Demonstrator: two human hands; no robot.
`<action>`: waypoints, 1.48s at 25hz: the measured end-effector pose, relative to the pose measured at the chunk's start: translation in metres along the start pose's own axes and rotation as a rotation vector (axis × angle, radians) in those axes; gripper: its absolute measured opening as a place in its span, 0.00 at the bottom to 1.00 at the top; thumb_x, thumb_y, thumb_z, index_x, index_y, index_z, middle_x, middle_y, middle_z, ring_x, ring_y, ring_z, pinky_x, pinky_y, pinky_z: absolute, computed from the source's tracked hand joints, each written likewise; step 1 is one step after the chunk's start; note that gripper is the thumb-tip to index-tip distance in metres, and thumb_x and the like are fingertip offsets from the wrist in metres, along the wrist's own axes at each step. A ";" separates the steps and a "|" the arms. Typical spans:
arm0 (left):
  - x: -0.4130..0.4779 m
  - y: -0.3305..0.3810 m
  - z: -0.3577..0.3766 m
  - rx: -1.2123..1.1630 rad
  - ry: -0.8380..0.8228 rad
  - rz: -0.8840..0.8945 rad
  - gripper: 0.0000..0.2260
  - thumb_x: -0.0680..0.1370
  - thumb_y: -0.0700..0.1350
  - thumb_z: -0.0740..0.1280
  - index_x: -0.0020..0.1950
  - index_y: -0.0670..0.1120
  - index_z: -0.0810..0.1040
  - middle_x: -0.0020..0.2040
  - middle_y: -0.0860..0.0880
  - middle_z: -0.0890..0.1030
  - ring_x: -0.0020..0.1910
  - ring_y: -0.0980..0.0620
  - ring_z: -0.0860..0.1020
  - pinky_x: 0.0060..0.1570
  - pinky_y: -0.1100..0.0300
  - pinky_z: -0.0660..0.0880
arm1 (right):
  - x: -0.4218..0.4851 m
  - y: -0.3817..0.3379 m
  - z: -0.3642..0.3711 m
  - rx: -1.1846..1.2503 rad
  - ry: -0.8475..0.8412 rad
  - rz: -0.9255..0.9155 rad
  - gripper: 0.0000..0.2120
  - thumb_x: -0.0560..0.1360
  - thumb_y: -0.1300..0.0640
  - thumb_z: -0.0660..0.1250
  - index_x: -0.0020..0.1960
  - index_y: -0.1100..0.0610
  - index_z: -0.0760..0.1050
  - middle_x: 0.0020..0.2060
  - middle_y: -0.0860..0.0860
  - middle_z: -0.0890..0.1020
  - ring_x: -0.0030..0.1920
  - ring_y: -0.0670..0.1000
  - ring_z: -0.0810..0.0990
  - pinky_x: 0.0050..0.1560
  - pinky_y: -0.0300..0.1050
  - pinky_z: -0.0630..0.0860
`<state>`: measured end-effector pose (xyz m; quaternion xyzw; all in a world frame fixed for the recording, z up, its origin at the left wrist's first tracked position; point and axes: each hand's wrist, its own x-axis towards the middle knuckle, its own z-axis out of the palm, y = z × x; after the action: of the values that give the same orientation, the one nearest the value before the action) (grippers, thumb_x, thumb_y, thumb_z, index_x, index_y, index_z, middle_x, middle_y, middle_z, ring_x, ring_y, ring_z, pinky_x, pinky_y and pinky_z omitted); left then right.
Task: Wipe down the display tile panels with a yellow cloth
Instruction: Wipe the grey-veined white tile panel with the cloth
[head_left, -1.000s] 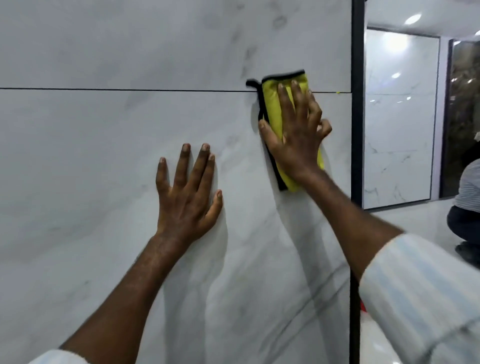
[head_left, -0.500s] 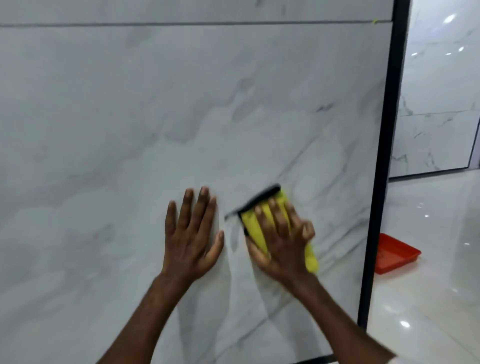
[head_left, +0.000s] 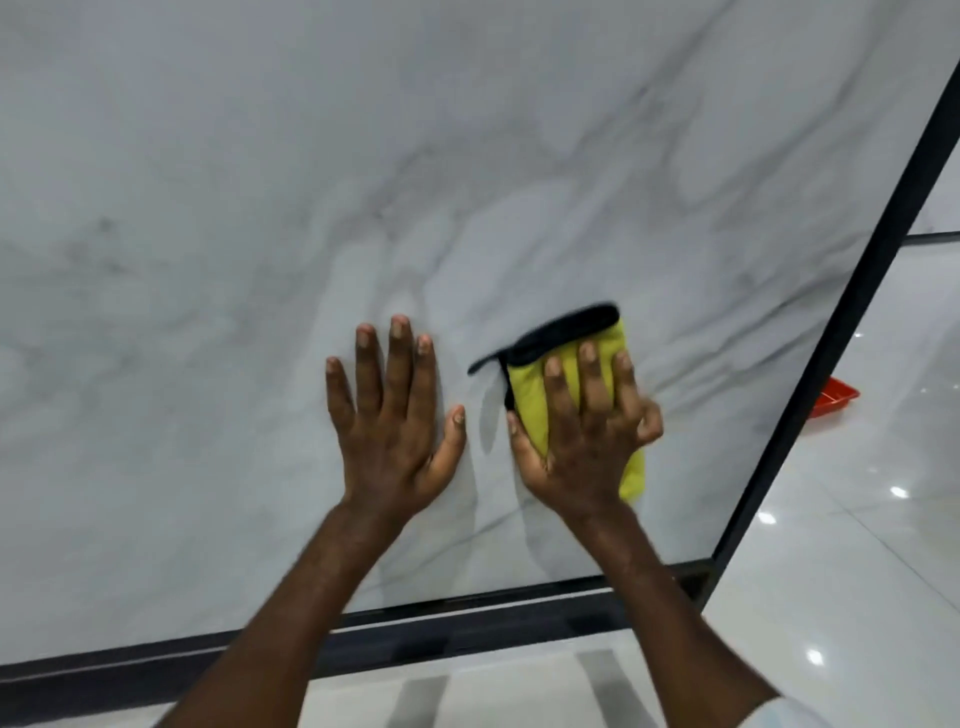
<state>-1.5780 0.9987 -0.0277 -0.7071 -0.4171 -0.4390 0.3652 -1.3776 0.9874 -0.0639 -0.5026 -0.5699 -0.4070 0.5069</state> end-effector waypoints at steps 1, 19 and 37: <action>0.001 -0.002 0.000 0.001 0.004 0.007 0.34 0.84 0.54 0.59 0.83 0.38 0.51 0.85 0.45 0.39 0.84 0.40 0.40 0.80 0.38 0.39 | -0.040 0.000 0.003 -0.006 -0.052 0.012 0.35 0.80 0.39 0.64 0.82 0.49 0.57 0.82 0.52 0.56 0.82 0.61 0.55 0.66 0.69 0.67; -0.006 -0.012 0.008 0.056 0.050 0.060 0.30 0.84 0.54 0.56 0.80 0.38 0.59 0.80 0.35 0.57 0.83 0.45 0.38 0.80 0.40 0.41 | -0.236 -0.053 0.006 -0.013 -0.364 0.161 0.51 0.63 0.43 0.83 0.77 0.50 0.59 0.76 0.53 0.57 0.72 0.64 0.63 0.62 0.63 0.67; 0.004 0.038 -0.004 -0.132 -0.028 0.064 0.30 0.83 0.52 0.61 0.82 0.41 0.60 0.80 0.30 0.56 0.79 0.28 0.53 0.71 0.28 0.51 | -0.197 0.012 0.001 0.031 -0.252 0.342 0.35 0.77 0.40 0.65 0.78 0.51 0.56 0.77 0.54 0.57 0.74 0.65 0.62 0.63 0.68 0.71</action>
<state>-1.5439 0.9819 -0.0287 -0.7487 -0.3692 -0.4438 0.3258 -1.3700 0.9584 -0.2586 -0.6309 -0.5414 -0.2403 0.5011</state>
